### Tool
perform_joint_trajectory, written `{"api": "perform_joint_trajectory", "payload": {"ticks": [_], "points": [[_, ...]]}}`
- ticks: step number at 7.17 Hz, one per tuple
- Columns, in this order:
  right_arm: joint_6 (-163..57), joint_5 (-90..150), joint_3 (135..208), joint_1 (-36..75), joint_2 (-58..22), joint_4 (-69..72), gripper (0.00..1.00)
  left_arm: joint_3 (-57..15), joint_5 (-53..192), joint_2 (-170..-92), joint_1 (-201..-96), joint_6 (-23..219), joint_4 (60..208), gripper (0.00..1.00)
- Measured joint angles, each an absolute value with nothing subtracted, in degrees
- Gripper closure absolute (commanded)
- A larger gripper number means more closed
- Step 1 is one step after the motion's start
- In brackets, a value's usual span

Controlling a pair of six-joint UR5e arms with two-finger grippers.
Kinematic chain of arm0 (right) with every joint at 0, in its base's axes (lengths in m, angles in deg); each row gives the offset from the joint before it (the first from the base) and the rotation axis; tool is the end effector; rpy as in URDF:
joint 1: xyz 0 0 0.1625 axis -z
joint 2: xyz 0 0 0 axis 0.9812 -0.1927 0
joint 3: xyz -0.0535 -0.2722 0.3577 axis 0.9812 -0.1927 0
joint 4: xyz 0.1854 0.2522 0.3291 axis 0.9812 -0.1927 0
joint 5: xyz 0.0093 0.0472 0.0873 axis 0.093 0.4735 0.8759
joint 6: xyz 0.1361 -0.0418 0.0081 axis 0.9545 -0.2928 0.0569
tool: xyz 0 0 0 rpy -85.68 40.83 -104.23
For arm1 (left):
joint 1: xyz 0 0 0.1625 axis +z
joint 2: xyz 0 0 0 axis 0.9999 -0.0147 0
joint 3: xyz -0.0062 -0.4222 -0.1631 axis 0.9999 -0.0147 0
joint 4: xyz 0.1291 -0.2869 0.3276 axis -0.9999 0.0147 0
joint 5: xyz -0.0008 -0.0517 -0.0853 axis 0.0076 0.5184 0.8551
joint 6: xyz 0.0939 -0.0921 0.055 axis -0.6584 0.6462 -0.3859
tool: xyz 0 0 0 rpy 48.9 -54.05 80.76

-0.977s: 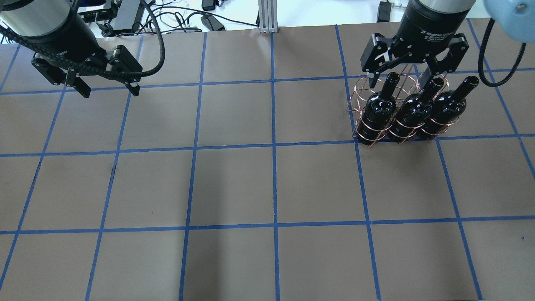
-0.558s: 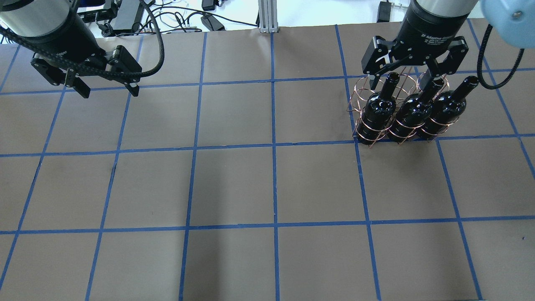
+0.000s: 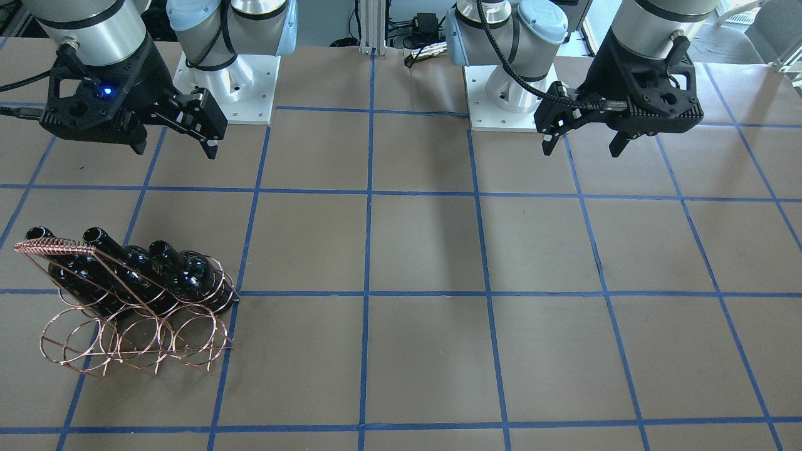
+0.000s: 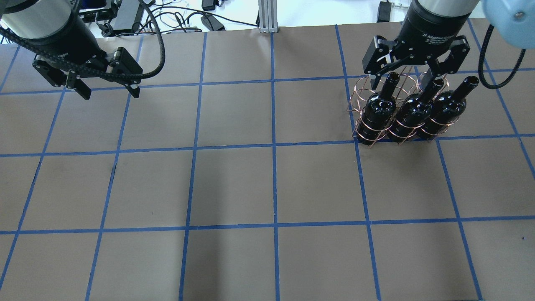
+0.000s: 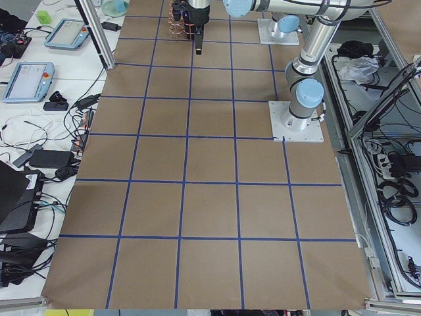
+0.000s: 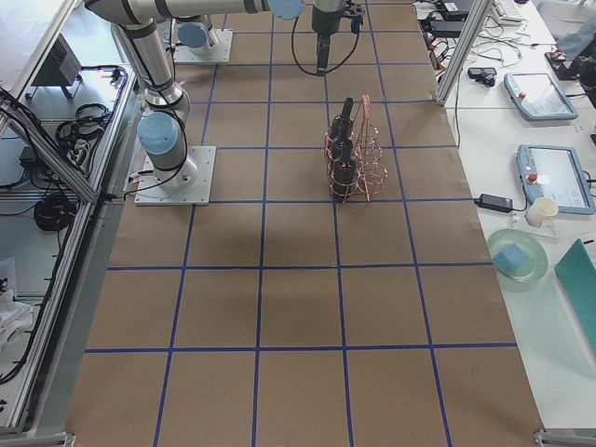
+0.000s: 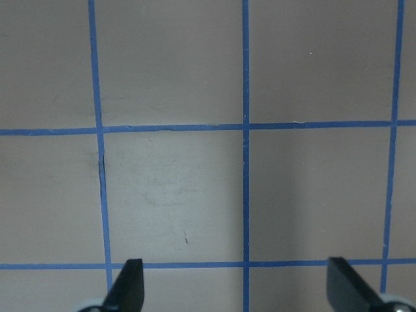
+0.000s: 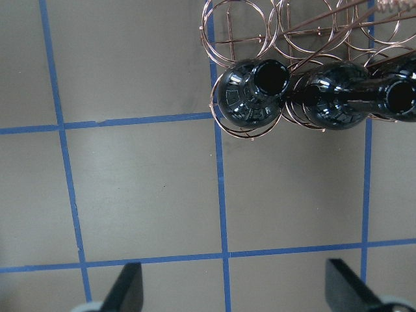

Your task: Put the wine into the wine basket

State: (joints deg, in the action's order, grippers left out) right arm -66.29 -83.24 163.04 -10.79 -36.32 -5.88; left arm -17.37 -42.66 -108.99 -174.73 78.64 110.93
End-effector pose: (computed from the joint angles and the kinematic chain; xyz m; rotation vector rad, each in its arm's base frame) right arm 0.1302 -0.5401 0.4993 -0.0992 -3.1384 -0.0543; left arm -0.0909 -0.5279 0.5102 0.0084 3.1260 -0.0385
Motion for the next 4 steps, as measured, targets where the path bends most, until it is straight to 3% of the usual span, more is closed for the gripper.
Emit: {"api": "perform_joint_trajectory", "payload": {"ticks": [4], "points": [[-66.3, -83.5, 163.1, -10.8, -36.4, -5.9, 0.01, -17.4, -43.5, -109.0, -174.7, 78.6, 110.8, 0.0]]}}
